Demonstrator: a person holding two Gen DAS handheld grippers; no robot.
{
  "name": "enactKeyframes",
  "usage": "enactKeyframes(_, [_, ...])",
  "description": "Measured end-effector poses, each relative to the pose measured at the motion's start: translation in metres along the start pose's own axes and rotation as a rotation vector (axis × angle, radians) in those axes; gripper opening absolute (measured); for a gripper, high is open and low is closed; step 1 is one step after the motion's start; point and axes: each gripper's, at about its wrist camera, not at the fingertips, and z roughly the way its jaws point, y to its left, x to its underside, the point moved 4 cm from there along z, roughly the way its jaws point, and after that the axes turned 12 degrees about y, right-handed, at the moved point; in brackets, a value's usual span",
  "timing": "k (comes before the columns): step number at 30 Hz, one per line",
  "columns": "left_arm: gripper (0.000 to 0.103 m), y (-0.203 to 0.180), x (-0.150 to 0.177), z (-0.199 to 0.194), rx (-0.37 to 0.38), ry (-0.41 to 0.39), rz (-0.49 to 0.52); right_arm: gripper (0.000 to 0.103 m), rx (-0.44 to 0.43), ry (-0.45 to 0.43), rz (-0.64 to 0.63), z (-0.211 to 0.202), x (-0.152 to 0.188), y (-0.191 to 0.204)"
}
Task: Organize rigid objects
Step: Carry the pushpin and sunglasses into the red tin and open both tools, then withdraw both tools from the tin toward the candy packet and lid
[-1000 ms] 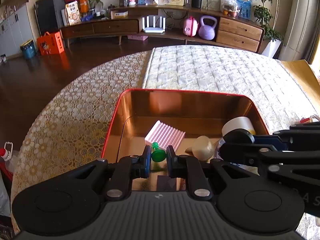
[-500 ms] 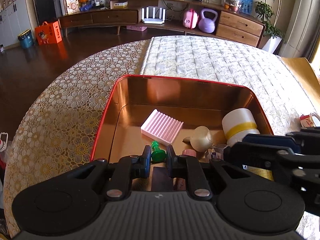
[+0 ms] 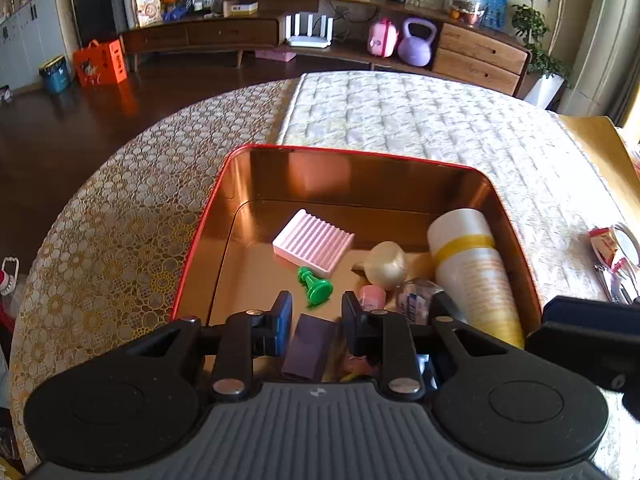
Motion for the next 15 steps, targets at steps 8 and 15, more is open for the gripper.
enactKeyframes(8, [0.027, -0.007, 0.004, -0.018, 0.001, -0.024, 0.010, 0.024, -0.008, -0.023, 0.002, -0.023, 0.013, -0.006])
enactKeyframes(15, [0.027, -0.017, 0.014, -0.038, 0.003, -0.073, 0.032, 0.047, 0.010, -0.063, -0.034, -0.045, 0.024, -0.005])
